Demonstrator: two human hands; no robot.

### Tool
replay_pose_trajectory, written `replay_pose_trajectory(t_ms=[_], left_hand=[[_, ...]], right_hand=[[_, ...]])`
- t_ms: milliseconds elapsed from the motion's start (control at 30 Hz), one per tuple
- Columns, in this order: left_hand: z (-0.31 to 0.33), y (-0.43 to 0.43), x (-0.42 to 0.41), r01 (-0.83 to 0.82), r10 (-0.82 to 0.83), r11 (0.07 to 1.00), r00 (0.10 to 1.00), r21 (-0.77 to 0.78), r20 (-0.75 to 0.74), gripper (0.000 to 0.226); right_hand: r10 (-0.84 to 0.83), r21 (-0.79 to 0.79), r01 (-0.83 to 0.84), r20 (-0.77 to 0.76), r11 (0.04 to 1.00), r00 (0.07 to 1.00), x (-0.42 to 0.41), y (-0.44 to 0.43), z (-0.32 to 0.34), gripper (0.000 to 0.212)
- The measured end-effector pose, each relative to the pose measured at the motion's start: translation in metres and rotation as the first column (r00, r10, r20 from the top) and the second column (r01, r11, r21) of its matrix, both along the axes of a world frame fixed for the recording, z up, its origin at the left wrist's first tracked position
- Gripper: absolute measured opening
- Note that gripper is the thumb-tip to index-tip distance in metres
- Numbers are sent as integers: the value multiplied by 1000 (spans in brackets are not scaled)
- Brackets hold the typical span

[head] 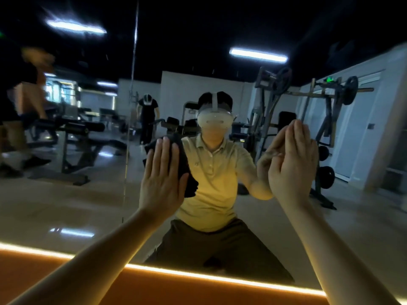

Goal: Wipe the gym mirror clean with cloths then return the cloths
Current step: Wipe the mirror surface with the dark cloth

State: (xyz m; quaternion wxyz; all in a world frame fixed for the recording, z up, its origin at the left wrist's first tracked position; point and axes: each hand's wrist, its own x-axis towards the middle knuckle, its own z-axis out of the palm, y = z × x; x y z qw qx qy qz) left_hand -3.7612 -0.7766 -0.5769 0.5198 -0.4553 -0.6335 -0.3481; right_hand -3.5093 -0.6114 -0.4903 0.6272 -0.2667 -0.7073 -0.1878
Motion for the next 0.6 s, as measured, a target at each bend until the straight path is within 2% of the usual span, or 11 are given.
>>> replay_pose_trajectory(t_ms=[200, 433, 500, 600], left_hand=[[11, 53, 66, 98, -118, 987, 980, -126, -161, 68], [-6, 133, 167, 101, -188, 950, 941, -295, -283, 72], [-8, 162, 204, 106, -215, 938, 924, -329, -316, 71], [-15, 200, 257, 80, -207, 934, 917, -348, -343, 69]], right_hand=[[-44, 26, 43, 44, 999, 998, 30, -4, -7, 60], [-236, -142, 245, 74, 959, 969, 143, 56, -33, 59], [-217, -148, 239, 151, 960, 964, 173, 76, -36, 60], [-145, -65, 171, 289, 983, 946, 199, 91, -38, 63]])
